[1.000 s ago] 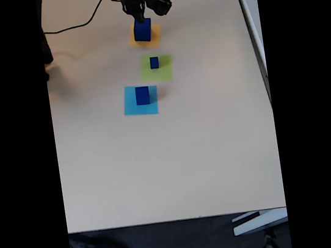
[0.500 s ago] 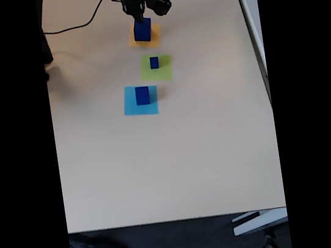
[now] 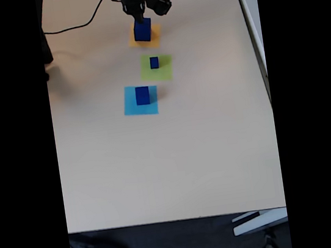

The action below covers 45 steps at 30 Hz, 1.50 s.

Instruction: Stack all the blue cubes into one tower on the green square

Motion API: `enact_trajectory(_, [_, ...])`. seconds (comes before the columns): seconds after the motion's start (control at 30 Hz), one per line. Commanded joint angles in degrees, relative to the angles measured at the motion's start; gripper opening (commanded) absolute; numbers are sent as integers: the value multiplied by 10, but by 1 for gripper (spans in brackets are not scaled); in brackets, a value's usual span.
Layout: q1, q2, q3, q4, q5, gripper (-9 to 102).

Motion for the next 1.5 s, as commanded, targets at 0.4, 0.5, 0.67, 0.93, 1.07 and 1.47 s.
enact_trajectory(0.4, [5,5,-27,-9,-6,7])
enact_trajectory(0.5, [6,5,-27,-9,-7,7])
enact_trajectory(0.67, [6,8,-28,-10,-11,8])
enact_trajectory(0.93, [26,11,-89,-11,-69,12])
enact_trajectory(1.07, [51,25,-115,-25,-129,14])
enact_trajectory(1.47, [141,92,4,-120,-235,28])
